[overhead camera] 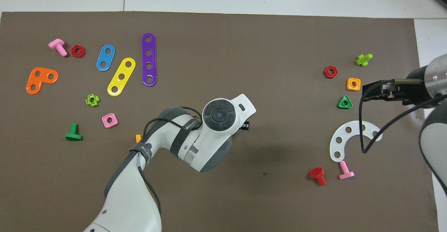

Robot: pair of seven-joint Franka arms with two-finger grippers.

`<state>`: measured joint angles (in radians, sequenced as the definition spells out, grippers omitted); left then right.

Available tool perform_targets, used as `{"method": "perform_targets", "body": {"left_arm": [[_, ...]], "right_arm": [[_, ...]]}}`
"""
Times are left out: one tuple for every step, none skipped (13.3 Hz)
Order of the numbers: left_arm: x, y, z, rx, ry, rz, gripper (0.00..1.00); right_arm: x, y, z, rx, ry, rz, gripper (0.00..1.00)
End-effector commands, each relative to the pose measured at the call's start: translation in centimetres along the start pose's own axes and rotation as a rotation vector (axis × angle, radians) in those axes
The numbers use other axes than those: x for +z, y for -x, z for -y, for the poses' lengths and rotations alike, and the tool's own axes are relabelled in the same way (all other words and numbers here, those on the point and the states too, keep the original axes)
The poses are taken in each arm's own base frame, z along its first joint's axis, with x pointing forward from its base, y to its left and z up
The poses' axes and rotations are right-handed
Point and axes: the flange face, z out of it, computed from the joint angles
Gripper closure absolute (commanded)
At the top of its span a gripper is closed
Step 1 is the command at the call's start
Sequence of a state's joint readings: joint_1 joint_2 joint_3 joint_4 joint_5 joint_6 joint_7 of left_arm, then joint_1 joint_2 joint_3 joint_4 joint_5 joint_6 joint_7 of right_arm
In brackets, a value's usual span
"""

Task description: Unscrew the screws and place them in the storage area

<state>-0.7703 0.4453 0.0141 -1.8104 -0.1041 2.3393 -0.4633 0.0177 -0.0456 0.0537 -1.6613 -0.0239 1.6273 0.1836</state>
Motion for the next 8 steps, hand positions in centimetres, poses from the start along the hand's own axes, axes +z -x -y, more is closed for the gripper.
{"method": "perform_targets", "body": {"left_arm": [[-0.12, 0.40, 0.15, 0.009, -0.016, -0.018, 0.55], [-0.39, 0.15, 0.20, 0.007, -0.013, -0.024, 0.57], [-0.47, 0.02, 0.22, 0.006, -0.014, -0.024, 0.57], [-0.65, -0.08, 0.14, 0.006, -0.013, -0.027, 0.57], [-0.71, -0.12, 0.11, 0.006, -0.012, -0.028, 0.57], [-0.70, -0.11, 0.12, 0.006, -0.012, -0.027, 0.60], [-0.75, -0.17, 0.18, 0.005, -0.014, -0.026, 0.67], [-1.04, -0.38, 0.24, 0.002, -0.015, -0.023, 0.68]], "right_arm": [[-0.24, 0.81, -0.44, -0.016, -0.018, 0.009, 0.00], [-0.18, 0.72, -0.51, -0.014, -0.018, 0.007, 0.00], [-0.17, 0.74, -0.50, -0.014, -0.019, 0.009, 0.00], [-0.17, 0.74, -0.50, -0.014, -0.019, 0.009, 0.00], [-0.17, 0.74, -0.52, -0.014, -0.018, 0.009, 0.00], [-0.17, 0.74, -0.52, -0.014, -0.018, 0.009, 0.00], [-0.16, 0.72, -0.60, -0.013, -0.018, 0.009, 0.00], [-0.16, 0.70, -0.76, -0.010, -0.018, 0.009, 0.00]]}}
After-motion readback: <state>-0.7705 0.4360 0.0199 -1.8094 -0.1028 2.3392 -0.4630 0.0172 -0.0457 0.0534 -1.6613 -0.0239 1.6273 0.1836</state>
